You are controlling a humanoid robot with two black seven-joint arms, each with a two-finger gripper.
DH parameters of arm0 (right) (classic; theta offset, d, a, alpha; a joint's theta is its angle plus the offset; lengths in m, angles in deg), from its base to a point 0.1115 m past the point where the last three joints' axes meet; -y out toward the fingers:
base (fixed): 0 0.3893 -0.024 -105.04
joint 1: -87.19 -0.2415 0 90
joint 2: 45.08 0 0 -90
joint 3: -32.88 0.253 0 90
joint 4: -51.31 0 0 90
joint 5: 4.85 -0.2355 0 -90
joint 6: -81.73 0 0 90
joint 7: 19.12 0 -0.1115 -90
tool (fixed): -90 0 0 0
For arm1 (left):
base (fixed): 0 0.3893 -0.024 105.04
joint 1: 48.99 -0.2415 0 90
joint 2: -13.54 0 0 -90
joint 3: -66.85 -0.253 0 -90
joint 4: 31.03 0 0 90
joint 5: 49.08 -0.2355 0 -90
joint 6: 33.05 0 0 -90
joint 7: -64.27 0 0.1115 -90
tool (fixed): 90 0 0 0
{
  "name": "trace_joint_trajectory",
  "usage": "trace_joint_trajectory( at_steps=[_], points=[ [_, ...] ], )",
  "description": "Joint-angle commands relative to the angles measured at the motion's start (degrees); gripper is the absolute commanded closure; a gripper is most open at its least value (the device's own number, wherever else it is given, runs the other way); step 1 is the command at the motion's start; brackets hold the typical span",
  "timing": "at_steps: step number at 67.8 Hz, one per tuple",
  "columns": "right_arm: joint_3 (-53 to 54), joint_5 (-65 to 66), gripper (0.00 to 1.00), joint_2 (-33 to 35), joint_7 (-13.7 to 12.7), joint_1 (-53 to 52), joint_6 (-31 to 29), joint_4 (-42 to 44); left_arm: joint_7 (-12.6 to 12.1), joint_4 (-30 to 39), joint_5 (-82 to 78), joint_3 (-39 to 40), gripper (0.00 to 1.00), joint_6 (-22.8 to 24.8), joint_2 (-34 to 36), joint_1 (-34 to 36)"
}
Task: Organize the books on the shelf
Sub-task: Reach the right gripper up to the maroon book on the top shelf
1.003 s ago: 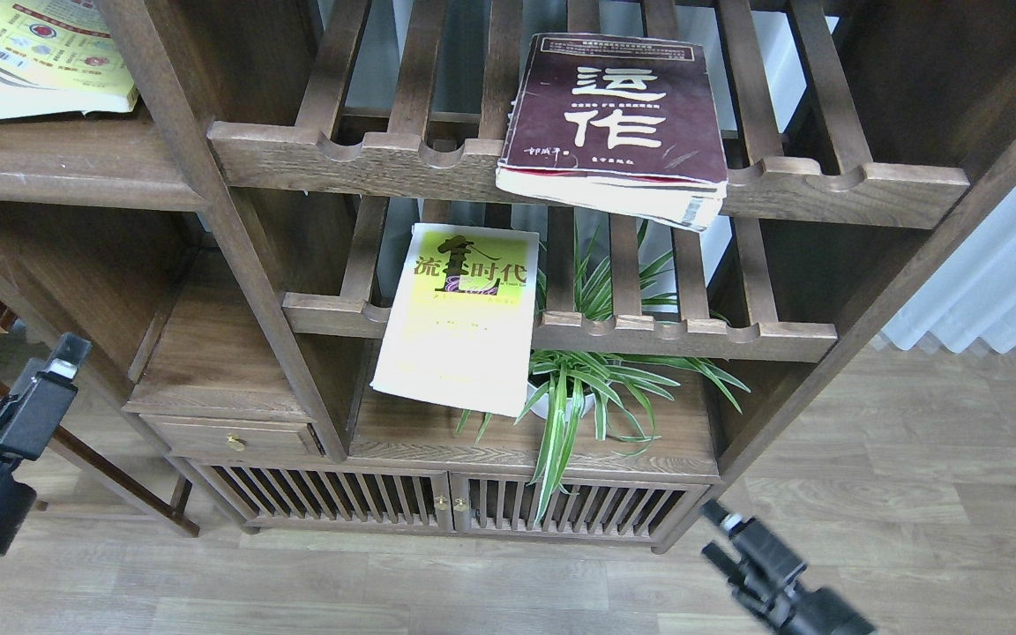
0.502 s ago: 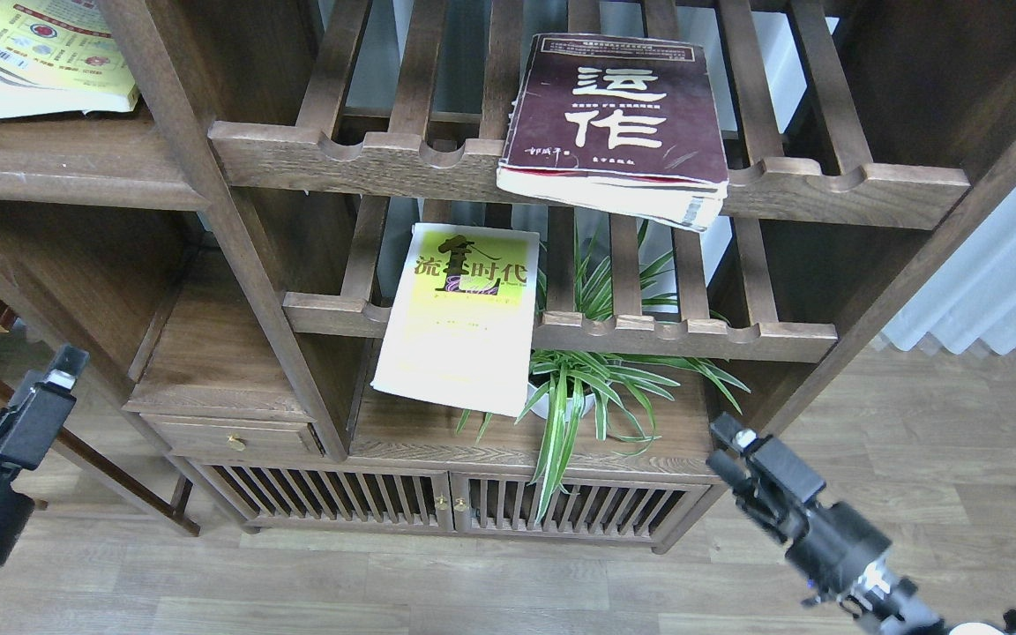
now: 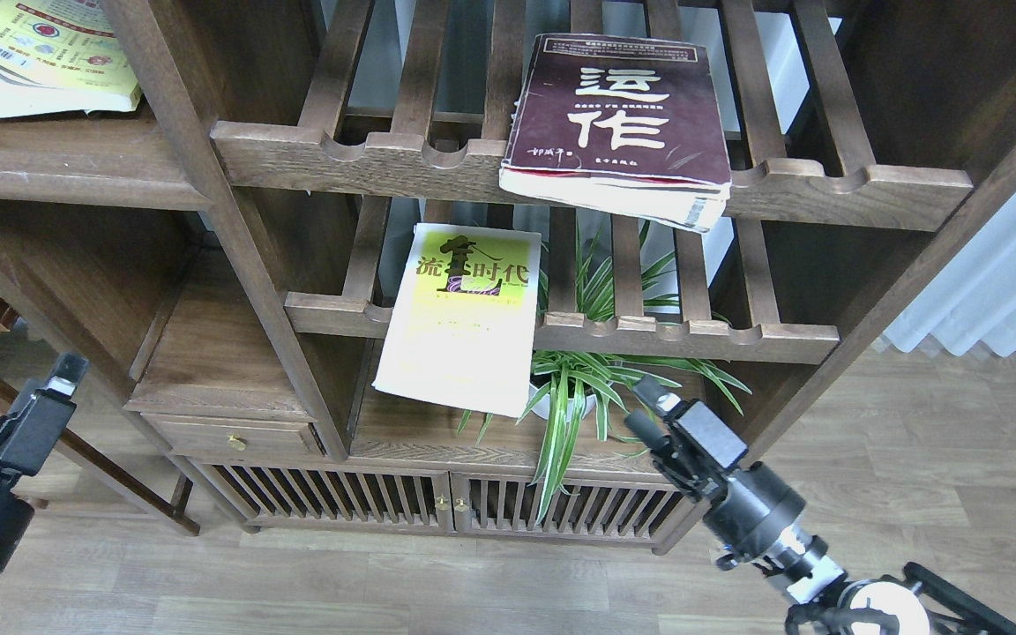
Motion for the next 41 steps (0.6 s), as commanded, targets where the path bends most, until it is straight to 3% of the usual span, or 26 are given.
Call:
trace_joint_trajectory(
  at_steps=[1, 18, 41],
  points=[
    [1.2, 0.1, 0.02, -0.9, 0.0, -0.4, 0.0, -3.6, -0.1, -0.1, 0.0, -0.1, 0.01, 0.0, 0.1, 0.1],
    [4.0, 0.1, 0.02, -1.9, 2.7, -2.5, 0.0, -6.1, -0.1, -0.3, 0.0, 0.0, 0.01, 0.0, 0.1, 0.2],
    [4.1, 3.1, 0.02, -2.8, 2.8, -6.1, 0.0, -8.2, -0.1, -1.4, 0.0, 0.0, 0.01, 0.0, 0.1, 0.2]
  ],
)
